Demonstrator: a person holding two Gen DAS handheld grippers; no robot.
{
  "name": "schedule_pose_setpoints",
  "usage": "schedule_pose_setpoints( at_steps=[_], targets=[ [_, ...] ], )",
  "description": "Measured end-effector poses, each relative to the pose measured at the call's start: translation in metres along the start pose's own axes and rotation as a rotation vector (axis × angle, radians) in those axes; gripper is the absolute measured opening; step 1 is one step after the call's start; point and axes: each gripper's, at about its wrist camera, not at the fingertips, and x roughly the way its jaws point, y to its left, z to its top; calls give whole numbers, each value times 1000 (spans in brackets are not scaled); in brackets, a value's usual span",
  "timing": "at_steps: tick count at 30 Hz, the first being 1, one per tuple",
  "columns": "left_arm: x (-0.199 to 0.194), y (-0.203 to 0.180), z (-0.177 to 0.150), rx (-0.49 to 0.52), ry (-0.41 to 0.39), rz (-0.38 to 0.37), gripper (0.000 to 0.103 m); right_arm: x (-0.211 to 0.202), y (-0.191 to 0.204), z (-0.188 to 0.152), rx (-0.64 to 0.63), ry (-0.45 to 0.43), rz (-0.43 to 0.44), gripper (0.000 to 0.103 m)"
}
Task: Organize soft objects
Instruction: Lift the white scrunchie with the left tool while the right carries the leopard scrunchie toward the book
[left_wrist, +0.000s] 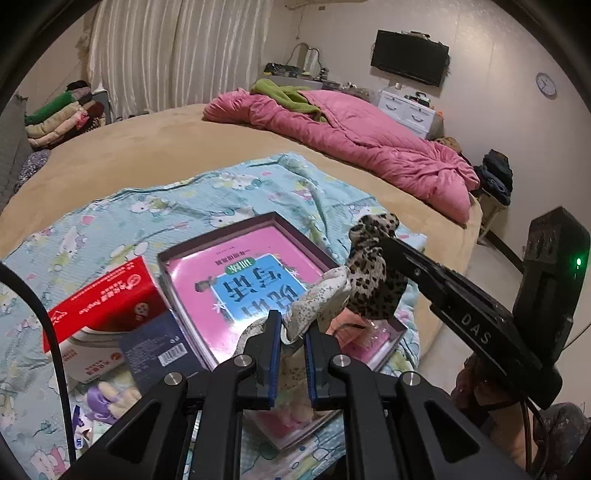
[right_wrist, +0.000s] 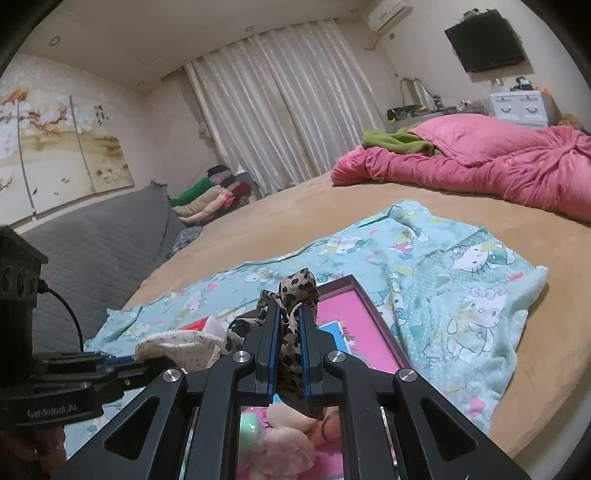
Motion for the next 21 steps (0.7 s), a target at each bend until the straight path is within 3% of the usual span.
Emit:
schedule_pose_setpoints(
  at_steps=[7, 21],
  targets=[
    [20, -1, -5, -34, 57, -52, 12, 3, -4, -2, 13, 22, -10, 10],
    [52, 23, -14, -82, 109, 22, 12, 22, -9, -13, 18, 115, -31, 10]
  ],
)
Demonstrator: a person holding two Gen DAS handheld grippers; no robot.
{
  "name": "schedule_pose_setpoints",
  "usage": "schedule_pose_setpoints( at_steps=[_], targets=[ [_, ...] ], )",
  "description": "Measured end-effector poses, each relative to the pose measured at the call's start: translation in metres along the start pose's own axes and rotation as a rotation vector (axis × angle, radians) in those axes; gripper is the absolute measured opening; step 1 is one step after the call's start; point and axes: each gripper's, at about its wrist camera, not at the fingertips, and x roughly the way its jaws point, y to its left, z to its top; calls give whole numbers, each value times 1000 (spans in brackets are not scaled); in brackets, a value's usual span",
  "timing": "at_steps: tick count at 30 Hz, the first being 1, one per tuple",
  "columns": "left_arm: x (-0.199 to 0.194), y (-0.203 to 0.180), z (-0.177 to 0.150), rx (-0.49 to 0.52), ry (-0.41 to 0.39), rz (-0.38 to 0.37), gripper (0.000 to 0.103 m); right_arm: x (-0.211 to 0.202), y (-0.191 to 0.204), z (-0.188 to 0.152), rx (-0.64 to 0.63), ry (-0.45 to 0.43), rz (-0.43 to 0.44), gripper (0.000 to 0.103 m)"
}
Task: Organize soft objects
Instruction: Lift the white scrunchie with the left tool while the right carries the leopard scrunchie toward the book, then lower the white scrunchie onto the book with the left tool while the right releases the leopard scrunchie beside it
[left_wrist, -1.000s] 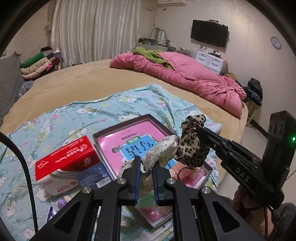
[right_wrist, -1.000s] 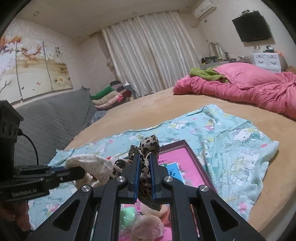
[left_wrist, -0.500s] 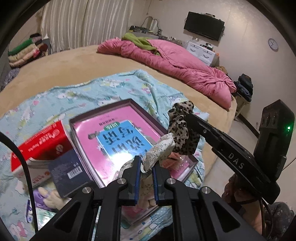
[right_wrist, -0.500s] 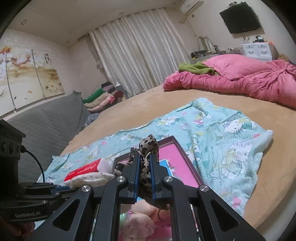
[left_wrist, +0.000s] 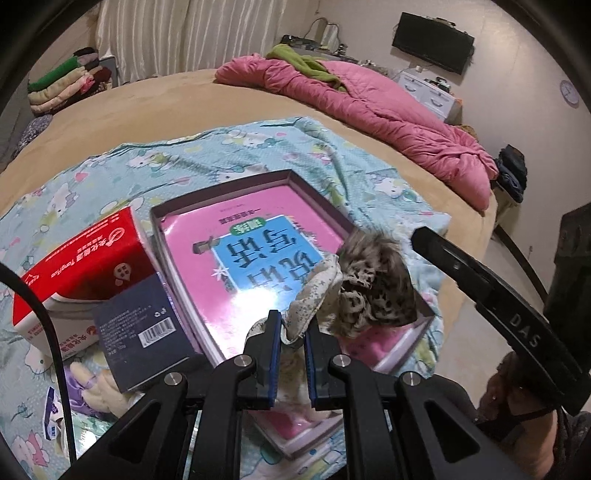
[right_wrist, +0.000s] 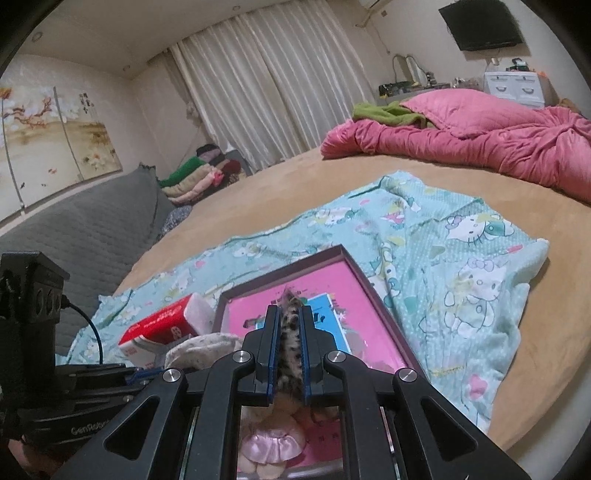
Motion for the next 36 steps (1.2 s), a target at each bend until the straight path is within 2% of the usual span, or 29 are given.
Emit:
schedule_pose_setpoints(
  at_steps=[9, 21, 36],
  targets=[
    [12, 22, -2, -52, 15, 30, 12, 16, -4, -8, 1, 68, -19, 10],
    [27, 38, -3, -94, 30, 66, 12, 49, 10, -26, -85, 206, -49, 10],
    [35, 45, -4, -102, 38, 90, 12, 71, 0, -31, -119, 240, -148, 10]
  ],
)
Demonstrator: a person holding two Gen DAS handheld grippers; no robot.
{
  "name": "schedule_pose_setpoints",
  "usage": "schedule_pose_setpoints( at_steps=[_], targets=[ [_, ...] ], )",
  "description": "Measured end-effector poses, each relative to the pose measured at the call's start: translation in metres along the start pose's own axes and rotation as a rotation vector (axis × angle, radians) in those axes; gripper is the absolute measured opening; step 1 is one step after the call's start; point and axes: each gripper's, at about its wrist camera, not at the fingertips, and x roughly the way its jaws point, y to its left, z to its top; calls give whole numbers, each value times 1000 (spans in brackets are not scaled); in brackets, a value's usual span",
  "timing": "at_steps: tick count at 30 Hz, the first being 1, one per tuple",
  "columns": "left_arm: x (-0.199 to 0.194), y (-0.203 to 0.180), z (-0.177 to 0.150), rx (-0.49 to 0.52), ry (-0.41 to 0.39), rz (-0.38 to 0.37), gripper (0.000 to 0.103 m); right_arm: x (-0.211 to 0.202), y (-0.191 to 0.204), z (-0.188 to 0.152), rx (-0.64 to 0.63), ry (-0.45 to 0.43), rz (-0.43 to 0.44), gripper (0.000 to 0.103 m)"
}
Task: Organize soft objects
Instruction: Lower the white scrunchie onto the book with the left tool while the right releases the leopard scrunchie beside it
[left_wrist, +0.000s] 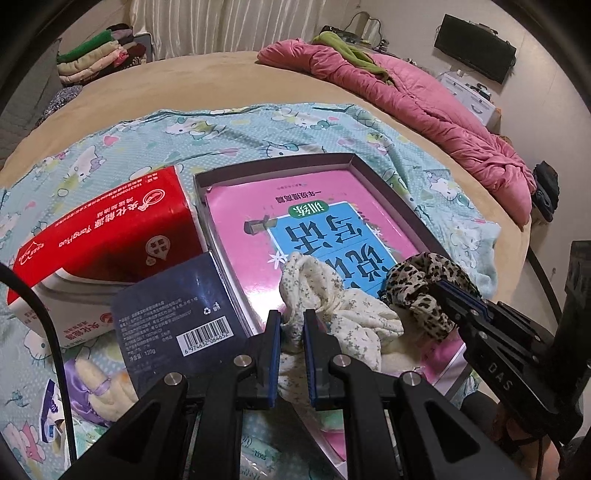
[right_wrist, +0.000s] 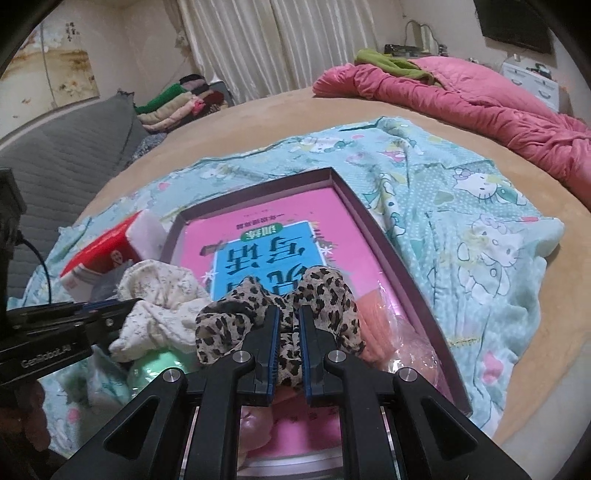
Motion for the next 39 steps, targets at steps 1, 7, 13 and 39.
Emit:
schedule_pose_setpoints(
  at_steps=[1, 7, 13, 39],
  targets=[
    [0, 0, 0, 1, 0, 1, 12, 2, -1, 0, 3, 1, -5, 10],
    [3, -1, 2, 0, 5, 1, 12, 7, -2, 2, -4, -6, -31, 10],
    [8, -4, 4, 9, 9, 18, 12, 9, -1, 2, -8, -10, -28, 10],
    [13, -13, 8, 31, 29, 66, 22, 4, 3, 2, -21, -34, 40, 29]
  ],
)
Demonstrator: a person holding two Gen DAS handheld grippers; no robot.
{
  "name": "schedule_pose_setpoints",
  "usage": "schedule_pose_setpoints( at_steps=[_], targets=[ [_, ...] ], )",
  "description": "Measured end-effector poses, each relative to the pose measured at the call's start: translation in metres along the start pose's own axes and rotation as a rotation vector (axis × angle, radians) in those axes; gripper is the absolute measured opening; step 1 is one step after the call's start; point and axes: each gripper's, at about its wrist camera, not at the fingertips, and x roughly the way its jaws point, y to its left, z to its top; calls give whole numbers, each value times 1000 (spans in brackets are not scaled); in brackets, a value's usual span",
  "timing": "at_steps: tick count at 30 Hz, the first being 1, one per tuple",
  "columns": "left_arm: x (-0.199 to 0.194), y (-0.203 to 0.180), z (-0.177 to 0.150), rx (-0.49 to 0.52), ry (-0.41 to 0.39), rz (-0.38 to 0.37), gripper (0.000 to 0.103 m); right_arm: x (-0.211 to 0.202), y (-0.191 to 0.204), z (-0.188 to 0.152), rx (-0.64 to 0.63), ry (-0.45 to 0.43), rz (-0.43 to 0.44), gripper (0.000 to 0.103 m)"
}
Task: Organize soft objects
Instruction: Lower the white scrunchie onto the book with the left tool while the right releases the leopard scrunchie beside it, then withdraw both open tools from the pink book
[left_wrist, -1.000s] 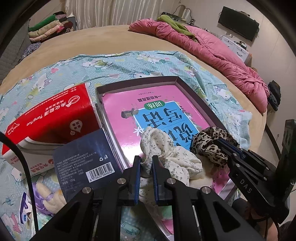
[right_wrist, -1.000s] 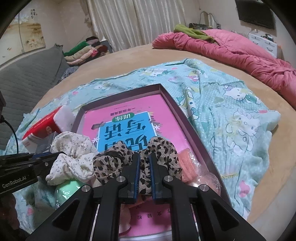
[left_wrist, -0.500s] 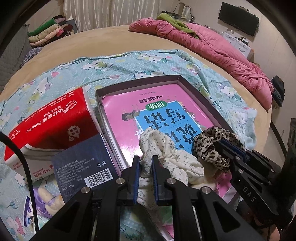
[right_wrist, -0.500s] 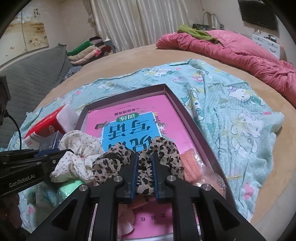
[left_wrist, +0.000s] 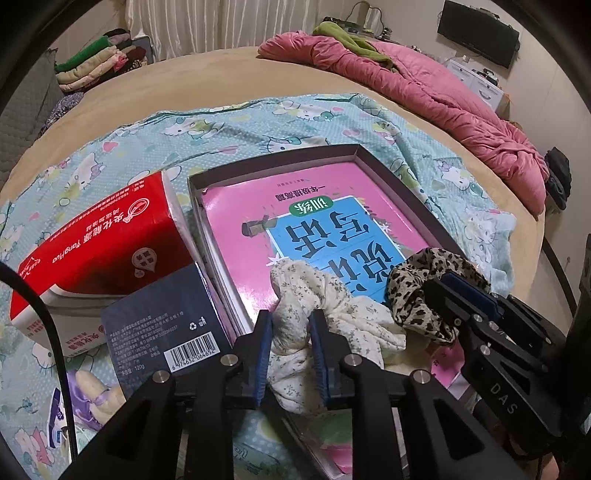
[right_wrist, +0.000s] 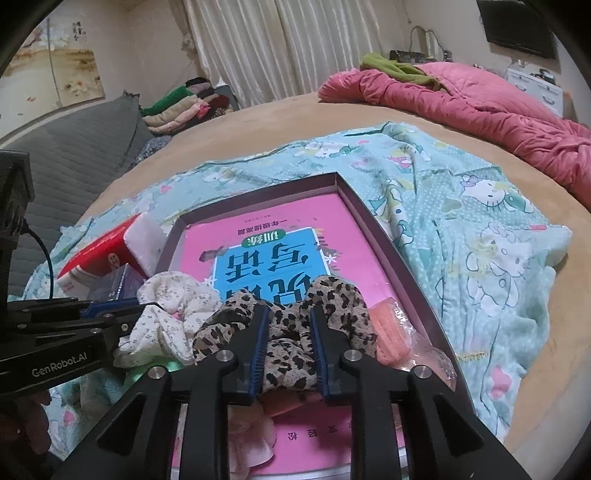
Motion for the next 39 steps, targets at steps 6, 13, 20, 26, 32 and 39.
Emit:
schedule_pose_setpoints(
  at_steps=[6, 13, 20, 26, 32, 39],
  targets=[
    [-4, -3, 0, 10, -12, 6, 34, -3, 1, 2, -9, -16, 5, 44],
    [-9, -1, 0, 8, -18, 9, 39, -6, 0, 2, -4, -34, 2, 47],
    [-15, -1, 1, 8, -34, 16, 43, -12, -2, 3, 8, -66, -6, 57],
    [-21, -1, 3, 6, -51, 16, 51, -15, -2, 4, 9, -76, -10, 59],
    [-26, 0, 2, 4, -62, 14, 55, -19, -3, 5, 10, -93, -10, 63],
    [-38, -3, 0, 12, -83, 15, 64, -31, -2, 6, 8, -147, 6, 66]
  ],
)
